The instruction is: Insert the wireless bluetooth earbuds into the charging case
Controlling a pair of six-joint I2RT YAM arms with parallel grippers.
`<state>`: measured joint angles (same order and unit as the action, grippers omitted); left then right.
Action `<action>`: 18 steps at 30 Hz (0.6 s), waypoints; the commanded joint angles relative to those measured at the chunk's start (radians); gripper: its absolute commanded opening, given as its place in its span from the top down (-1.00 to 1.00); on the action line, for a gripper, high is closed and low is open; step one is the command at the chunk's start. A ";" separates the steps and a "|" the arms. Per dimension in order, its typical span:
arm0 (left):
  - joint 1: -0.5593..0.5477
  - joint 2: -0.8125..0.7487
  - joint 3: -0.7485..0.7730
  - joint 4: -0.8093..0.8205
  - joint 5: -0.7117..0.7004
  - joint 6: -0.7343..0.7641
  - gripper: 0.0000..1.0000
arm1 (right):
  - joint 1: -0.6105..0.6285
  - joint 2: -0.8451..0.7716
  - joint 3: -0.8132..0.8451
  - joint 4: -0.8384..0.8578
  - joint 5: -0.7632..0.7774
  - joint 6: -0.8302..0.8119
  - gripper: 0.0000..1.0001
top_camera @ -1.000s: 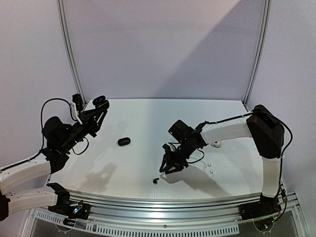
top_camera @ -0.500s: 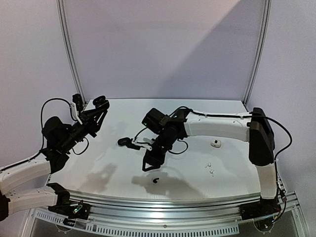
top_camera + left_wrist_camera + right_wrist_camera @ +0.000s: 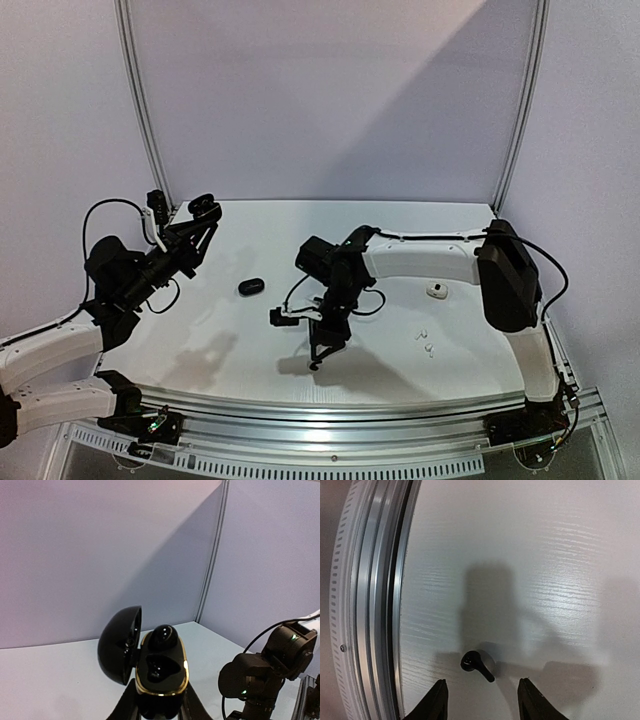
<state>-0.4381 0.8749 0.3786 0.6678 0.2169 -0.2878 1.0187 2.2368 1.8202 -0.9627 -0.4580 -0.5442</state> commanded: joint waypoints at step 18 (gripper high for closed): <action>0.002 -0.008 -0.005 0.006 0.004 0.011 1.00 | 0.045 0.069 -0.078 0.100 0.085 -0.103 0.38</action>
<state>-0.4381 0.8749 0.3786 0.6678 0.2176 -0.2878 1.0599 2.2902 1.7836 -0.8730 -0.4091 -0.6445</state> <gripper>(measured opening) 0.214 0.372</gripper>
